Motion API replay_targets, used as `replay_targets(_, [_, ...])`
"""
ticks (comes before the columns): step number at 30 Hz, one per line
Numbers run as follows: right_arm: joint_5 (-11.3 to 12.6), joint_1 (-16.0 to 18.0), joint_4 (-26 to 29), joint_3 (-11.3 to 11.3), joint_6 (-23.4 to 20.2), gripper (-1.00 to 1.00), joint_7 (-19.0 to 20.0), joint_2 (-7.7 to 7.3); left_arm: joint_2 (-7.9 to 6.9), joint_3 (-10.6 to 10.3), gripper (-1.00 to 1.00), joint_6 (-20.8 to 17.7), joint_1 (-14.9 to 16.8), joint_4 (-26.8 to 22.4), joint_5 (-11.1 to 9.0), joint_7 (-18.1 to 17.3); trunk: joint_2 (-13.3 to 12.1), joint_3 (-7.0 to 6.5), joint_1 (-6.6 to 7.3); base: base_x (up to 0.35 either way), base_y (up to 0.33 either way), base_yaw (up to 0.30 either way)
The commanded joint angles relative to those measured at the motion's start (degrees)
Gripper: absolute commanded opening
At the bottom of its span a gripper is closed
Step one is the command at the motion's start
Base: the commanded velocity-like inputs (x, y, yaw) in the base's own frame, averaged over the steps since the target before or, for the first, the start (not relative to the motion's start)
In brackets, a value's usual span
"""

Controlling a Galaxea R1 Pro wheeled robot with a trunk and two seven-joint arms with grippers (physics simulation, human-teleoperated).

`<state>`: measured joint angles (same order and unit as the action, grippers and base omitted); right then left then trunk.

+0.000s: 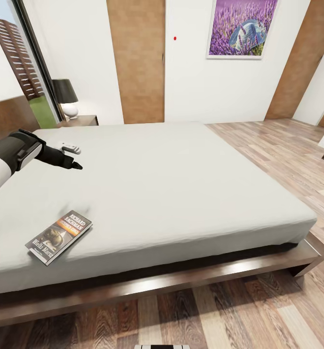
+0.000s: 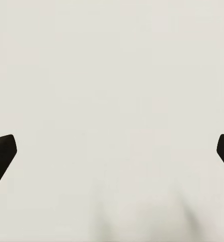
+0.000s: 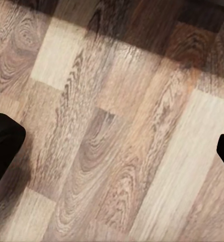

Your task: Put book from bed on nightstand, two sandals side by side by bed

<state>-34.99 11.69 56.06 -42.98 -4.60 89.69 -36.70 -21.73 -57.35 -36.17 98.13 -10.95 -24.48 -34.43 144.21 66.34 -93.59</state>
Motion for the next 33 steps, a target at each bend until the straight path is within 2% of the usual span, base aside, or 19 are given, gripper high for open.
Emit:
replay_targets(1, [-0.32,0.09,-0.21,-0.07,-0.51,1.0,0.31,0.03,-0.07,-0.3,1.0,-0.4,0.04,-0.13,-0.39,-0.02,0.02,0.05,0.01,0.0,0.0,0.0])
replay_targets(4, [-0.85,0.09,-1.89,0.15,-1.42,1.0,-0.19,0.04,-0.07,-0.3,1.0,-0.43,0.04,-0.13,-0.34,-0.02,0.02,0.05,0.01,0.0,0.0,0.0])
replay_targets(5, [-1.22,0.09,-2.45,0.26,-2.13,1.0,-2.26,0.04,-0.07,-0.3,1.0,-0.44,0.04,-0.13,-0.34,-0.02,0.02,0.05,0.01,0.0,0.0,0.0])
replay_targets(6, [-1.22,0.09,-2.45,0.26,-2.13,1.0,-2.26,0.04,-0.07,-0.3,1.0,-0.44,0.04,-0.13,-0.34,-0.02,0.02,0.05,0.01,0.0,0.0,0.0])
replay_targets(10, [-3.55,0.09,-4.31,0.71,-5.78,1.0,-10.05,0.78,-0.07,-0.3,1.0,-0.45,0.04,-0.13,-0.32,-0.02,0.02,0.05,0.01,0.0,0.0,0.0])
replay_targets(14, [-6.12,0.09,-5.18,0.94,-7.86,1.0,-14.24,2.14,-0.07,-0.33,1.0,-0.46,0.04,-0.13,-0.34,-0.02,0.02,0.05,0.01,0.0,0.0,0.0])
replay_targets(23, [-8.17,0.09,-5.67,1.09,-11.27,1.0,-17.69,2.92,-0.07,-0.38,1.0,-0.48,0.04,-0.13,-0.37,-0.02,0.02,0.05,0.01,0.0,0.0,0.0])
replay_targets(28, [-8.7,0.09,-5.74,1.23,-17.29,1.0,-21.85,3.03,-0.07,-0.39,1.0,-0.48,0.04,-0.08,-0.36,0.01,0.02,0.05,0.01,0.0,0.0,0.0])
replay_targets(33, [-8.9,0.09,-5.77,1.28,-19.9,1.0,-24.11,2.99,-0.07,-0.39,1.0,-0.48,0.04,0.0,-0.36,0.04,0.02,0.05,0.01,0.0,0.0,0.0])
